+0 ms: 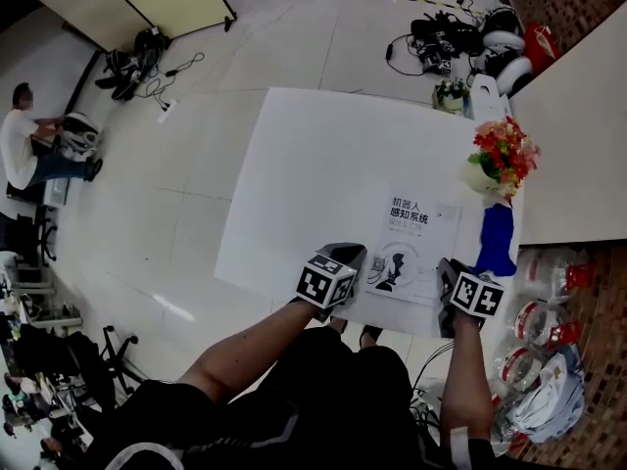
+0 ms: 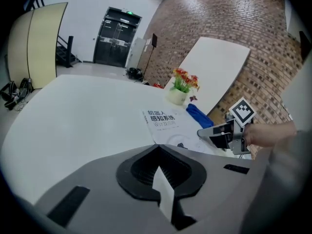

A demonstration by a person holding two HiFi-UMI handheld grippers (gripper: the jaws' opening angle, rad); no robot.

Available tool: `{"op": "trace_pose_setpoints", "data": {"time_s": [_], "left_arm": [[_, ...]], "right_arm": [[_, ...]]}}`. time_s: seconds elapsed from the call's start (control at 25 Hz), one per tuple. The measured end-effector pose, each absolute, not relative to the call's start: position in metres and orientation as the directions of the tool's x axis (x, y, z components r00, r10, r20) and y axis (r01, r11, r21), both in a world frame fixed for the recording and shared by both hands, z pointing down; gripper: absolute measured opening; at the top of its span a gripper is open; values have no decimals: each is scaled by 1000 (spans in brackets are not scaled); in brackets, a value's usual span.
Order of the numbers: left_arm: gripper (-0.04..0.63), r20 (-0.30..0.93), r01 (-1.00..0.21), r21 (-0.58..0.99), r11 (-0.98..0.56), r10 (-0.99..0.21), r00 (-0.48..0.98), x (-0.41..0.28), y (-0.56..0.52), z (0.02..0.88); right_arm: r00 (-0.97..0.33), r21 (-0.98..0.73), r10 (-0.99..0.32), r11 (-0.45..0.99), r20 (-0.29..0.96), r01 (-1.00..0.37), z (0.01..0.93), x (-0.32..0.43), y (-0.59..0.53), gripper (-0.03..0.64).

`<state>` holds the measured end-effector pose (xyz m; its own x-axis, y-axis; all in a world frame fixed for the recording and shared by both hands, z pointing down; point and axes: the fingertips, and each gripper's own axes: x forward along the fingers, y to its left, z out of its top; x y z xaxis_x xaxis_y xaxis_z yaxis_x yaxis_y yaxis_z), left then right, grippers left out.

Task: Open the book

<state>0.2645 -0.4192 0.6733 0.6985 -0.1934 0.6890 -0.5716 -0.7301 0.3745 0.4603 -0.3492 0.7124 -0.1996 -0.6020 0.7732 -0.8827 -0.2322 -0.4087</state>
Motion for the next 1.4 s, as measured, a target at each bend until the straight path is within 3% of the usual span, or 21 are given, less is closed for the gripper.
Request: {"op": "trace_pose_setpoints", "data": {"time_s": [0.8,1.08,1.4], "left_arm": [[-6,661,-611,349,-711,-276,698,249,-419,650],[-5,592,-616,356,-702,-341,731,219,-433,614],[-5,490,-530,399,-748,-315,813,156,-475,584]], "right_arm": [[-85,-349,-596,-345,799,-871,691,462,-348,16],[-54,-330,-611,-349,789,-877,661,453,-352,6],[-38,-404,-703,-363,710,-839,587,384,-381,5]]}}
